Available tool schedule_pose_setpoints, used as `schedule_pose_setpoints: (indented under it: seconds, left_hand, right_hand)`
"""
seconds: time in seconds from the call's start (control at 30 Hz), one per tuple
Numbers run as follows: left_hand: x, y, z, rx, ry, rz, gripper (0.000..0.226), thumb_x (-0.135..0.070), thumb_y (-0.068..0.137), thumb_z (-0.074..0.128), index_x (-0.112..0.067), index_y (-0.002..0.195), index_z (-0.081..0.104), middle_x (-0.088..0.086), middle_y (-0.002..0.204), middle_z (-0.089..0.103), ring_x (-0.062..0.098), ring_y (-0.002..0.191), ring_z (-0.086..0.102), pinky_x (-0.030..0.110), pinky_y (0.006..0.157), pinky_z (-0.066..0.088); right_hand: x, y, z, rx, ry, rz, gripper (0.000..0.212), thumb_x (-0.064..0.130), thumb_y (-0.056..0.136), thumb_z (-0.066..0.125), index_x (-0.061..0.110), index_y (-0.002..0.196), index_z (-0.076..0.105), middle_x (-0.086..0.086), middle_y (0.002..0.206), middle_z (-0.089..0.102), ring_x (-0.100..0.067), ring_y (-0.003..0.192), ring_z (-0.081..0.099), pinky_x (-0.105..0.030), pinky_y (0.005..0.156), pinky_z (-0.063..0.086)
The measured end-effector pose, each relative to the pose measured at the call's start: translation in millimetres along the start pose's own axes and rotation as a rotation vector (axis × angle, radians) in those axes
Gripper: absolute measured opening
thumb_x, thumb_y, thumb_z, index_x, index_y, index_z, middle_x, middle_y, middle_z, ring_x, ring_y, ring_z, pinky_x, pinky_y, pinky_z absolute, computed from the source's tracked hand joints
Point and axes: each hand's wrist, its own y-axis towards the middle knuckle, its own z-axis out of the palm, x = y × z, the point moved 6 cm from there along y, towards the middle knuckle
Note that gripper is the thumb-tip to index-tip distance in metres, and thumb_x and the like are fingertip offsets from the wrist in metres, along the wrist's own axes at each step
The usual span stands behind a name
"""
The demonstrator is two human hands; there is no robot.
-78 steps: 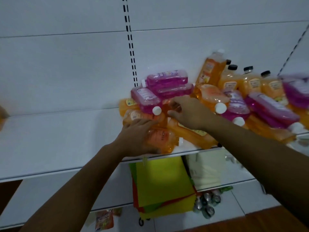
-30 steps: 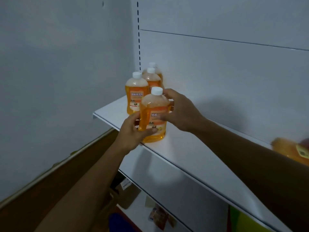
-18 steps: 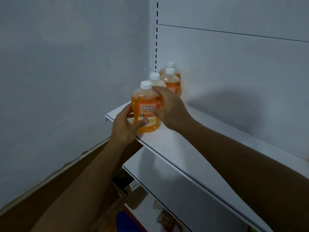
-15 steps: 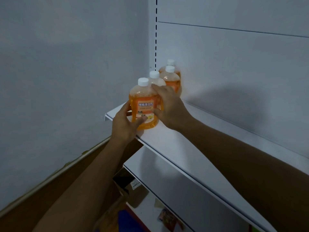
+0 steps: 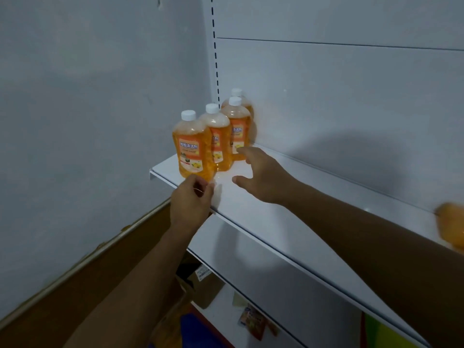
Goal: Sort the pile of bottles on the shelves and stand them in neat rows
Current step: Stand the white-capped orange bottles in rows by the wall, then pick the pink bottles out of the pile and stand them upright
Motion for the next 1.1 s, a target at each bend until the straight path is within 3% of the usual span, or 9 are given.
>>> schedule_pose_setpoints:
  seconds: [0.13, 0.37, 0.5, 0.73, 1.1]
  left_hand:
    - [-54, -36, 42, 0.242, 0.026, 0.210, 0.018, -0.037, 0.091, 0.060, -0.022, 0.099, 0.063, -0.009, 0.094, 0.064, 0.008, 0.083, 0.059, 0.021, 0.075, 0.049]
    - [-154, -111, 122, 0.526, 0.008, 0.447, 0.038, -0.041, 0.089, 0.062, -0.022, 0.122, 0.059, -0.006, 0.121, 0.063, 0.008, 0.101, 0.059, 0.022, 0.090, 0.046]
    - [-208, -160, 159, 0.648, -0.055, 0.590, 0.040, -0.039, 0.089, 0.063, -0.020, 0.124, 0.058, -0.002, 0.123, 0.062, 0.009, 0.101, 0.058, 0.022, 0.087, 0.045]
    - [-273, -228, 194, 0.776, -0.078, 0.794, 0.046, -0.038, 0.088, 0.064, -0.018, 0.128, 0.054, 0.000, 0.128, 0.058, 0.013, 0.107, 0.057, 0.023, 0.087, 0.042]
    - [-327, -282, 216, 0.809, -0.230, 0.876, 0.040, -0.026, 0.087, 0.064, -0.019, 0.125, 0.054, 0.002, 0.124, 0.059, 0.020, 0.111, 0.054, 0.037, 0.091, 0.048]
  right_hand:
    - [-22, -40, -29, 0.019, -0.097, 0.098, 0.067, 0.030, 0.091, 0.063, 0.014, 0.147, 0.030, -0.004, 0.152, 0.035, -0.022, 0.135, 0.038, -0.035, 0.110, 0.035]
    - [-99, -156, -115, -0.080, -0.261, 0.373, 0.069, 0.036, 0.092, 0.061, 0.015, 0.149, 0.028, -0.006, 0.154, 0.032, -0.024, 0.139, 0.033, -0.035, 0.112, 0.029]
    - [-124, -224, -167, -0.164, -0.306, 0.511, 0.066, 0.036, 0.092, 0.060, 0.017, 0.147, 0.030, -0.005, 0.152, 0.035, -0.024, 0.137, 0.036, -0.034, 0.109, 0.031]
    - [-139, -316, -233, -0.337, -0.340, 0.652, 0.050, 0.027, 0.090, 0.063, 0.017, 0.136, 0.045, -0.005, 0.129, 0.054, -0.024, 0.115, 0.054, -0.029, 0.086, 0.045]
    - [-150, -409, -280, -0.464, -0.433, 0.741, 0.040, 0.027, 0.090, 0.062, 0.019, 0.128, 0.053, 0.001, 0.119, 0.062, -0.016, 0.108, 0.058, -0.031, 0.092, 0.050]
